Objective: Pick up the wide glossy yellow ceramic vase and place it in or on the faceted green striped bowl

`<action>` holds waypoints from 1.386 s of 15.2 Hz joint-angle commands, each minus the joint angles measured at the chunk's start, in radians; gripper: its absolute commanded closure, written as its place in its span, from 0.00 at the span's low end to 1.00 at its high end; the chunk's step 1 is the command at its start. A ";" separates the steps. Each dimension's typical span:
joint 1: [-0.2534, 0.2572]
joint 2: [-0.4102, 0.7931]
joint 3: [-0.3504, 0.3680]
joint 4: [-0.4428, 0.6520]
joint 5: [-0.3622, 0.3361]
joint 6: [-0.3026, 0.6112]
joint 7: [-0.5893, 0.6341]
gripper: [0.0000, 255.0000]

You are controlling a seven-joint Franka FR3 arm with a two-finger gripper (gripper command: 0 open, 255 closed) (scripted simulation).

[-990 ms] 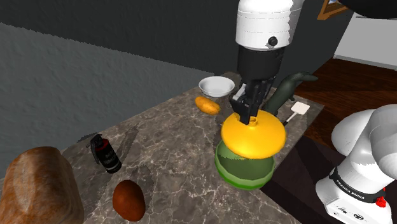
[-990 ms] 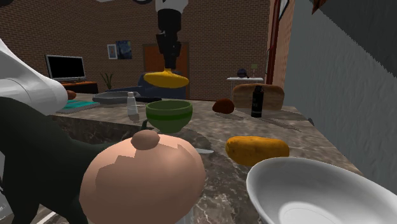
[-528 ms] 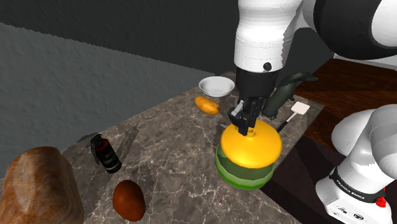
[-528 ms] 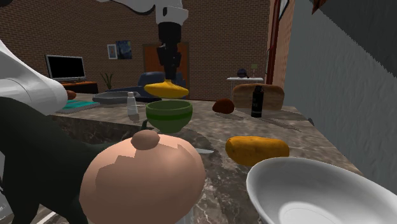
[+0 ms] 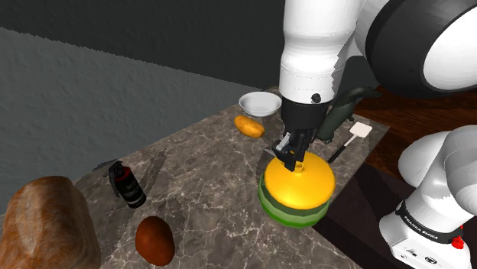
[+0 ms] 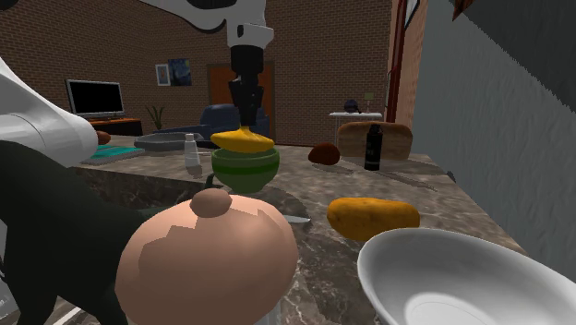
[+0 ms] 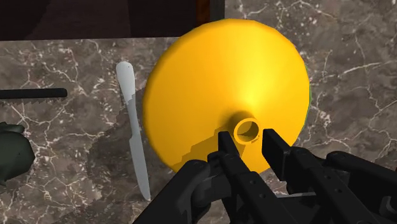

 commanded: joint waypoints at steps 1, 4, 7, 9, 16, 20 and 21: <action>0.000 0.000 0.000 -0.001 0.000 0.001 0.000 1.00; 0.000 0.000 0.000 -0.001 0.000 0.001 0.000 1.00; 0.000 0.000 0.000 -0.001 0.000 0.001 0.000 0.00; 0.000 0.000 0.000 -0.001 0.000 0.001 0.000 0.00; -0.008 0.008 -0.016 0.132 -0.015 -0.124 0.006 0.00; -0.008 0.008 -0.016 0.132 -0.015 -0.124 0.006 0.00; -0.008 0.008 -0.016 0.132 -0.015 -0.124 0.006 0.00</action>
